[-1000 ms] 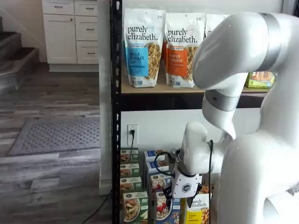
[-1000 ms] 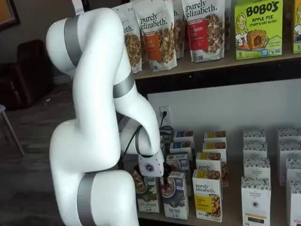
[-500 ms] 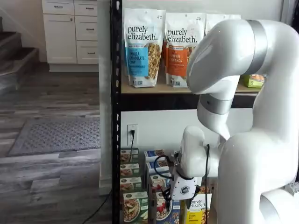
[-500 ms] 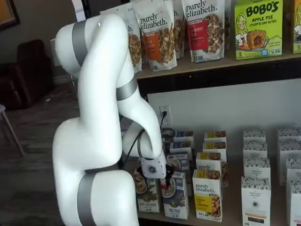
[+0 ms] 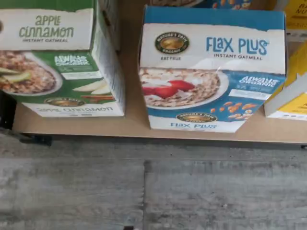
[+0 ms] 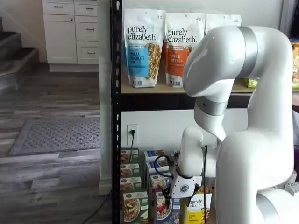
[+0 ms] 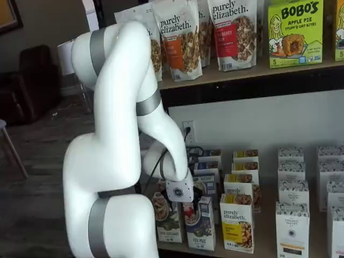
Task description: Pick up the blue and white box that is on the bottom shelf, the second box from the left
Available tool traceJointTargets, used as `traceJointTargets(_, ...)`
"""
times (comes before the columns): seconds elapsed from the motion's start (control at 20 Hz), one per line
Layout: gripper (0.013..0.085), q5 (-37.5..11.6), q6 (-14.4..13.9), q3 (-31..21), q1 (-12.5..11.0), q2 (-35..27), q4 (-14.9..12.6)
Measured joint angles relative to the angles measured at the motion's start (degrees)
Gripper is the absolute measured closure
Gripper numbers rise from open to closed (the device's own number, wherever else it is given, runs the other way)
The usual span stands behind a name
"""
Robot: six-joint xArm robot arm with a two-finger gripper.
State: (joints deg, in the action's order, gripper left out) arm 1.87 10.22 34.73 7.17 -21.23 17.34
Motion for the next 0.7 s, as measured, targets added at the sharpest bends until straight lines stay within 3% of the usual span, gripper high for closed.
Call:
traceJointTargets(0.2,0.013,-0.07,3.95,1.93,0.27,-1.79,4.18)
traceJointTargets(0.55,0.013,-1.07,2.53,3.57,-0.46,-4.1,2.05)
traceJointTargets(0.7,0.013,-1.77,5.9,4.04,0.33,-4.8,6.1)
